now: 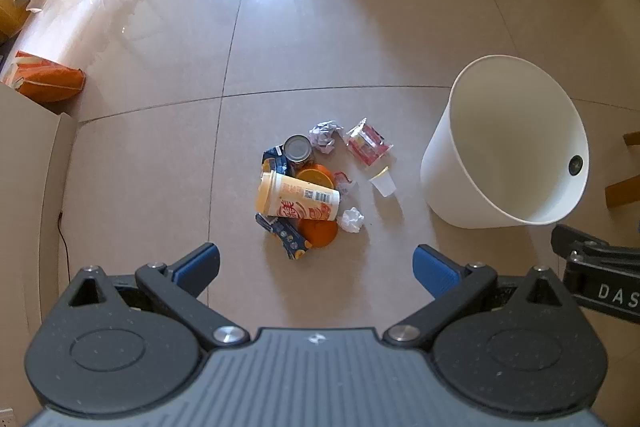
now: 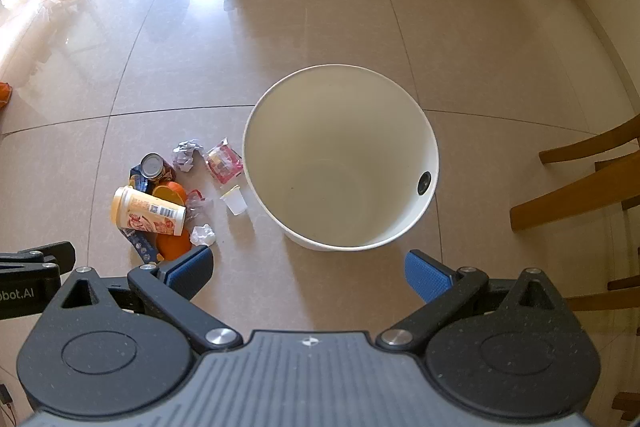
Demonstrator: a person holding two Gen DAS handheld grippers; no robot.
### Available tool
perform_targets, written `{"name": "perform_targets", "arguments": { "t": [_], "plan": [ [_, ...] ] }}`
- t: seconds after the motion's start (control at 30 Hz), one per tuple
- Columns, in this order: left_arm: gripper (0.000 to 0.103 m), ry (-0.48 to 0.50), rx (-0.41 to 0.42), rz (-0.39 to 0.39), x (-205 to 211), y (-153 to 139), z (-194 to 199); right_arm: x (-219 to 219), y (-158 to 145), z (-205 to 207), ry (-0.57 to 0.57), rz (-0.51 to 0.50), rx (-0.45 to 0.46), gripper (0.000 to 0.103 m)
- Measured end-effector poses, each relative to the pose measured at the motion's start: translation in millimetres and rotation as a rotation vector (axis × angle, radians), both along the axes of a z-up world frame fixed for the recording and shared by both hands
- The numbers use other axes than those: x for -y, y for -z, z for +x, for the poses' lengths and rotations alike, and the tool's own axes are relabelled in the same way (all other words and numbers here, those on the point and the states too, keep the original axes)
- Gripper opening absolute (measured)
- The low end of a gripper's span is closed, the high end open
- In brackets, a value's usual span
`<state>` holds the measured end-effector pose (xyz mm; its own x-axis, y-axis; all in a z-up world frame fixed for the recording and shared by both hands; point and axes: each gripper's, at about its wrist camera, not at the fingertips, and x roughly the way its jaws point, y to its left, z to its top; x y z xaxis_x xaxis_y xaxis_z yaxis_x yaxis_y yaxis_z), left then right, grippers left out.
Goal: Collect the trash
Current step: 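Move the right tool to the white bin rim while the left tool approaches the trash pile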
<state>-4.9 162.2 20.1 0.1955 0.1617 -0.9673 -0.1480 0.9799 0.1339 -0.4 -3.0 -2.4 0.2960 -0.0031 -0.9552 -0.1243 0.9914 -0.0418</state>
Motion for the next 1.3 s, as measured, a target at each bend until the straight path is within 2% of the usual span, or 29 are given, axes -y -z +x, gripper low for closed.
{"name": "perform_targets", "arguments": {
  "t": [0.73,0.93,1.3],
  "plan": [
    [0.102,-0.031,0.009,-0.042,6,7,5,5,5,3,0.000,0.000,-0.002,0.103],
    [0.102,-0.047,-0.003,-0.045,11,11,7,10,8,9,-0.020,0.006,-0.008,0.103],
    [0.102,-0.067,0.028,-0.039,17,16,6,15,14,16,-0.072,0.013,-0.011,0.103]
  ]
}}
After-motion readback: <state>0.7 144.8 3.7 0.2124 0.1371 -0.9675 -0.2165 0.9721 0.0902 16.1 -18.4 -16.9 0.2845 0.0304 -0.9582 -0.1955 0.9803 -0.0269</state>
